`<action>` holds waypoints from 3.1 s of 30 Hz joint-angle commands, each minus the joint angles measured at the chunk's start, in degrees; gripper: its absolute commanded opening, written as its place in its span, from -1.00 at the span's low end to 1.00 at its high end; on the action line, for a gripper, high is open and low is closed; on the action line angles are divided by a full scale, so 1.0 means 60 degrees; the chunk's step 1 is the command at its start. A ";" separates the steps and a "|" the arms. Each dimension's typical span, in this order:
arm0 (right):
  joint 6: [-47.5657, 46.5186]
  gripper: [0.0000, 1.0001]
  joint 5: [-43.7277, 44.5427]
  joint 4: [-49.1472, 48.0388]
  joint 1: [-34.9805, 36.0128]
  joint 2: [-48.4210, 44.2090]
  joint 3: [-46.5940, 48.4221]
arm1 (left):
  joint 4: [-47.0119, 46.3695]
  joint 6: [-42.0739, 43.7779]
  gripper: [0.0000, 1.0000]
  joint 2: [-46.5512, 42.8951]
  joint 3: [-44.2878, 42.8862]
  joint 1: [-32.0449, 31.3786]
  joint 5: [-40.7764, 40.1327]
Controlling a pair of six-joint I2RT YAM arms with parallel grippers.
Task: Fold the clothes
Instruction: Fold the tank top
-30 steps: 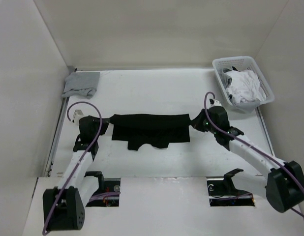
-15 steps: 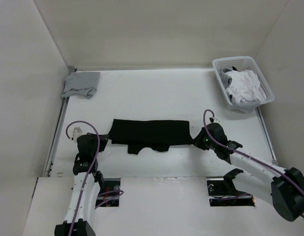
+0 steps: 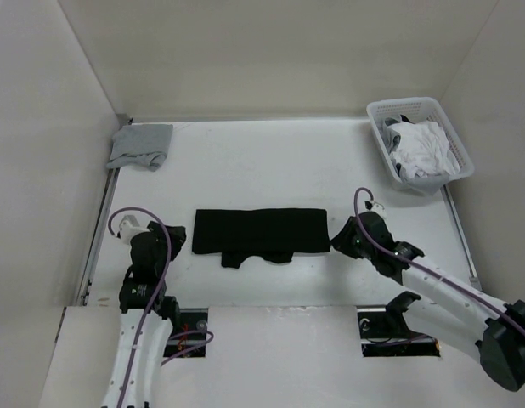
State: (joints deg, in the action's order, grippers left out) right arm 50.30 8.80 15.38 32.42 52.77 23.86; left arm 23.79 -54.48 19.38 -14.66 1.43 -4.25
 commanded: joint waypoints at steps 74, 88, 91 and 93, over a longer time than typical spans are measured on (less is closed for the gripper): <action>0.0405 -0.90 0.1157 0.2006 0.3538 0.6843 0.8953 | -0.2428 0.0393 -0.35 0.2895 -0.3680 -0.3192 0.0531; 0.0640 -0.66 -0.0351 0.1980 0.4578 1.1580 1.3440 | -0.2354 -0.0017 -0.34 0.2264 -0.3080 -0.2018 0.0929; 0.0421 -0.24 -0.0806 0.1657 0.4768 1.1333 1.3209 | -0.2296 0.0027 -0.34 0.2191 -0.3022 -0.1974 0.0885; 0.0274 0.07 -0.0807 0.1307 0.4842 1.0589 1.2478 | -0.2193 0.0056 -0.34 0.2088 -0.2992 -0.1887 0.0724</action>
State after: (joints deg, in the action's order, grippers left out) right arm 53.12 6.57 28.34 60.18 122.63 100.47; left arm 11.27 -54.26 33.32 -33.36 -10.66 0.58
